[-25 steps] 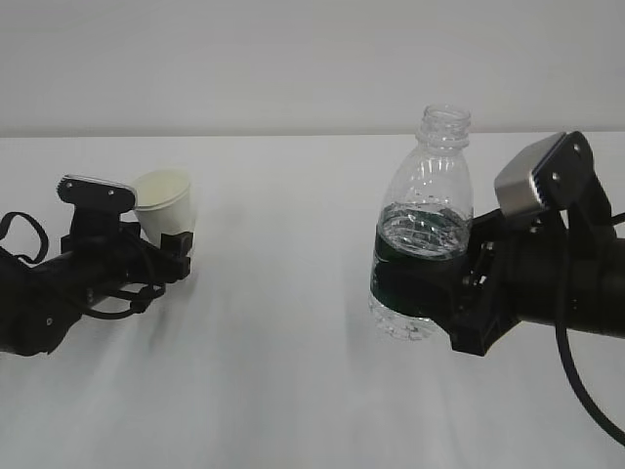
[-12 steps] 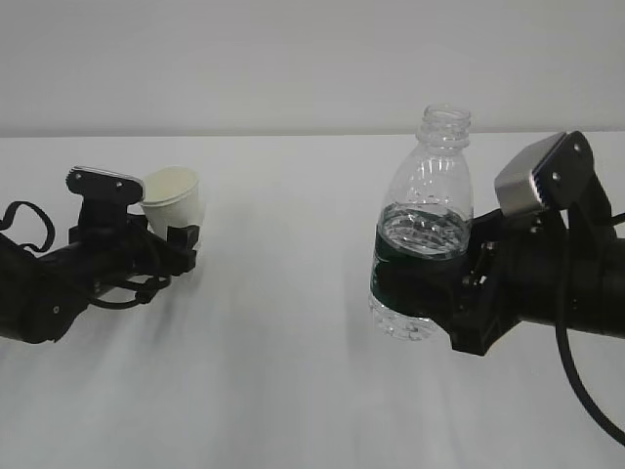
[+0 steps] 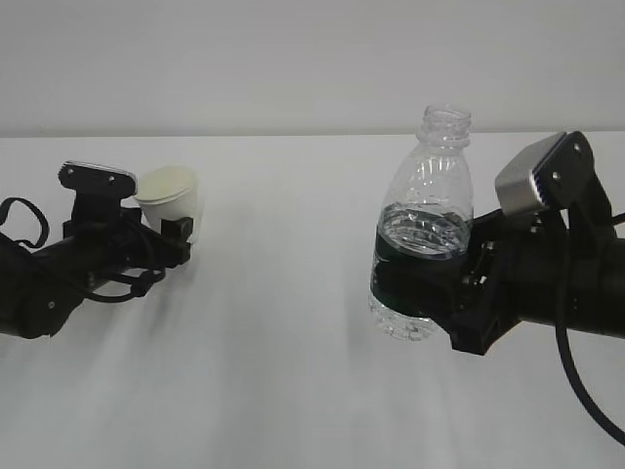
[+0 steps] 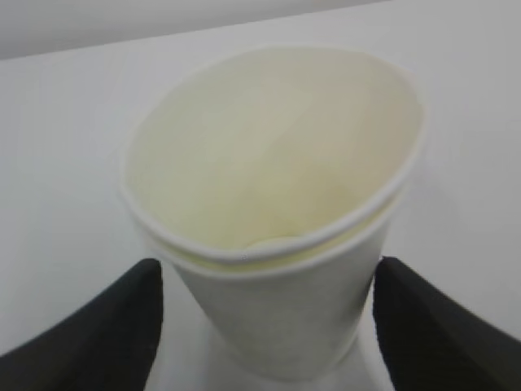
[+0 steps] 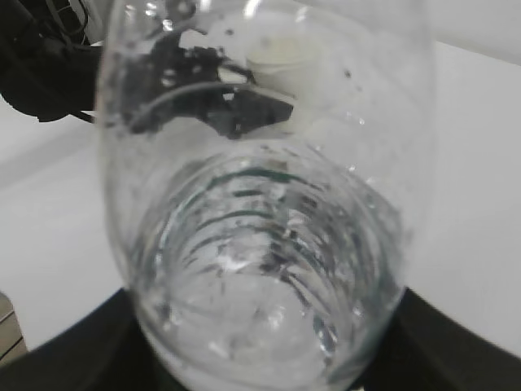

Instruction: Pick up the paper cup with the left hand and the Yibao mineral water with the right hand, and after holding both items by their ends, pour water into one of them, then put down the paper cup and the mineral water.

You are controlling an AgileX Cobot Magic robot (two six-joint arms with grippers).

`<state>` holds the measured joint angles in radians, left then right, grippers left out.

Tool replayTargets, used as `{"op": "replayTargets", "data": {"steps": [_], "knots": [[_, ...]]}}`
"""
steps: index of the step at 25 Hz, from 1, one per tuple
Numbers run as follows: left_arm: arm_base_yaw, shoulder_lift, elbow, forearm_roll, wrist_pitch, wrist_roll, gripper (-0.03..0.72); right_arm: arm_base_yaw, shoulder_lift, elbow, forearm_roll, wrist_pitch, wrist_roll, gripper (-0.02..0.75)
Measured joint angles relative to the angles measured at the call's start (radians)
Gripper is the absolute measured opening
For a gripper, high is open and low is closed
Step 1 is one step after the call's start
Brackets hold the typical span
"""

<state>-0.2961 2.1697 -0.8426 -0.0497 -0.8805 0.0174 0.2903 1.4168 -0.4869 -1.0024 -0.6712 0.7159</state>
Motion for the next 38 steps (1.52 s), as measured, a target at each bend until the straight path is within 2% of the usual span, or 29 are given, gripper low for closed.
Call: {"op": "replayTargets", "data": {"steps": [9, 18, 38], "knots": [[0.004, 0.053, 0.0, 0.077, -0.058, -0.011, 0.575, 0.0, 0.0, 0.0, -0.004, 0.0, 0.011, 0.471], [0.014, 0.067, 0.0, 0.083, -0.105, -0.034, 0.574, 0.0, 0.0, 0.0, -0.045, 0.0, 0.047, 0.471], [0.027, 0.067, 0.0, 0.091, -0.156, -0.04, 0.574, 0.0, 0.0, 0.0, -0.052, 0.0, 0.066, 0.471]]}}
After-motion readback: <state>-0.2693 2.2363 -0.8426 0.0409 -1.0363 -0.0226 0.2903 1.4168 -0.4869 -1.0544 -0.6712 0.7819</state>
